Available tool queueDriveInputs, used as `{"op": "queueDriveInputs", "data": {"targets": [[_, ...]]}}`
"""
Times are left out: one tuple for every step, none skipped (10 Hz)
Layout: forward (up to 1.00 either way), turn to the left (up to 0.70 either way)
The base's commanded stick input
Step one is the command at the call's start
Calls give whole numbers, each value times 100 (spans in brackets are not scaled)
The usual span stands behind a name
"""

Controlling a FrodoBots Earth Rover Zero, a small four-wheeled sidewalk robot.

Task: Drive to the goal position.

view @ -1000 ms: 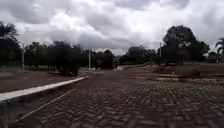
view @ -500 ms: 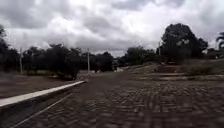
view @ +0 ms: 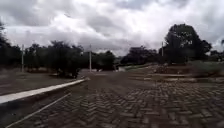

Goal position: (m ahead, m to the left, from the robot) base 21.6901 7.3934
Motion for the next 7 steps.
{"op": "queueDriveInputs", "data": {"targets": [[100, 0], [100, 0], [100, 0], [100, 0], [100, 0], [100, 0], [100, 0]]}}
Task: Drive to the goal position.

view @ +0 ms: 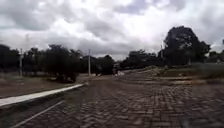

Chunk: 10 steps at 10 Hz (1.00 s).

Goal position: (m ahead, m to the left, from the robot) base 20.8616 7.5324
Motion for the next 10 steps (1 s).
{"op": "queueDriveInputs", "data": {"targets": [[100, 0], [100, 0], [100, 0], [100, 0], [100, 0], [100, 0], [100, 0], [100, 0], [100, 0], [100, 0]]}}
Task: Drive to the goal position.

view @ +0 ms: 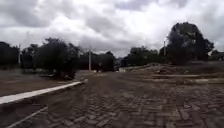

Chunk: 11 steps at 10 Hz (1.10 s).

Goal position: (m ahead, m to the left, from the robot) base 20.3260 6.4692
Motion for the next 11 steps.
{"op": "queueDriveInputs", "data": {"targets": [[100, 0], [100, 0], [100, 0], [100, 0], [100, 0], [100, 0], [100, 0], [100, 0], [100, 0], [100, 0], [100, 0]]}}
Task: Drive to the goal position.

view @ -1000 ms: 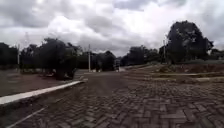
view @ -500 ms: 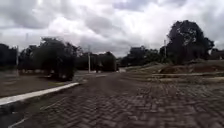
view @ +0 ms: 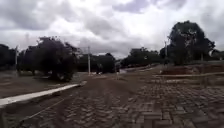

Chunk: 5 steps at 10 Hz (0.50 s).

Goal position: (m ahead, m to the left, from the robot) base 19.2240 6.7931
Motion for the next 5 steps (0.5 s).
{"op": "queueDriveInputs", "data": {"targets": [[100, 0], [100, 0], [100, 0], [100, 0], [100, 0]]}}
